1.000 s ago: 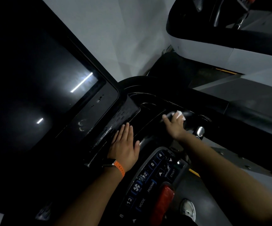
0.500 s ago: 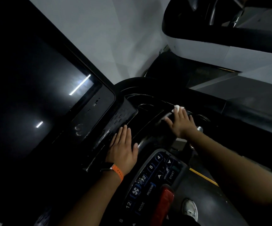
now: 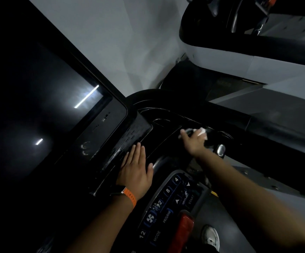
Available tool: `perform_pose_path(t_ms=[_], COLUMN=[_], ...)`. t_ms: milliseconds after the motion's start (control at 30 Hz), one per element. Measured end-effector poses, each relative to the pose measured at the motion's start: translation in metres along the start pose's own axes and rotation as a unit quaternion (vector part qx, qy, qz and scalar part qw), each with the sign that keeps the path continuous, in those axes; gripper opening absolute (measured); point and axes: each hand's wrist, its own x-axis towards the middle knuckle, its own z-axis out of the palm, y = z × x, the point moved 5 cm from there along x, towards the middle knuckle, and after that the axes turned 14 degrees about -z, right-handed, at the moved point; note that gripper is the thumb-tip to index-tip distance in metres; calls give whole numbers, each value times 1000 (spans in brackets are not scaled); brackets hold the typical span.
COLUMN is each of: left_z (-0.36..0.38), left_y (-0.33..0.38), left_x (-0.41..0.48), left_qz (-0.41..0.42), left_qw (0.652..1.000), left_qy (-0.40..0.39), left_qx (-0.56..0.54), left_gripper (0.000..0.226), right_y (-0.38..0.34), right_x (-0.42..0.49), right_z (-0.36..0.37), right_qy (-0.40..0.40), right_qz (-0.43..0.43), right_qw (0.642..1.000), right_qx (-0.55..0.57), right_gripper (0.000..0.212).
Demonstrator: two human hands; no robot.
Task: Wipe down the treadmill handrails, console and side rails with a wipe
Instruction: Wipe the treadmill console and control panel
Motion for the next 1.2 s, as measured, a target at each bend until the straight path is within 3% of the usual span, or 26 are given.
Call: perform_pose_path(t_ms=[100,167,300,400,433,500,567,667,767,833,967,1100,1200], left_z=[-2,-2,0,1,2,1,0,-3,-5,-4,-4,-3,-3], left_y=[1,1,0,0,-1,-1,0,1,2,2,2,2,2], left_x=[0,-1,1,1,1,1,1,1,-1,-2,-1,0,0], left_qz=[-2,-4,-2,1,1,4,8,3,0,0,2,6,2], left_qw=[1000,1000,1000,1000,1000,1000,1000,1000,1000,1000,1000,1000,1000], left_qy=[1,-2,-5,-1,0,2,-1,-7,-1,-8,-9,-14,-12], left_qx=[-2,-5,-10,-9,-9,-13,-15,-12,-15,-13,-14,-18,-13], left_gripper=[78,79,77,75,74,73,74,75,76,77,77,77,79], right_y=[-14,-23,-31,-37,-41,-52,-56,-50,-31,-26,-52,-60,-48], right_x=[14,10,-25,-75,-91,-115,-127,-121,-97,-97,-130,-131,-122], right_z=[-14,-7,23,29,30,28,23,17,7,5,8,13,20], right_qy=[83,78,-69,-172,-215,-294,-332,-322,-270,-278,-336,-369,-329], right_qz=[87,85,-12,-85,-113,-147,-178,-212,-118,-87,-176,-246,-291], right_qw=[992,993,997,980,968,938,913,895,937,945,913,863,830], right_qx=[43,38,-36,-47,-70,-113,-155,-226,-186,-147,-153,-243,-343], right_gripper=[95,96,100,126,121,92,78,83,91,94,73,97,107])
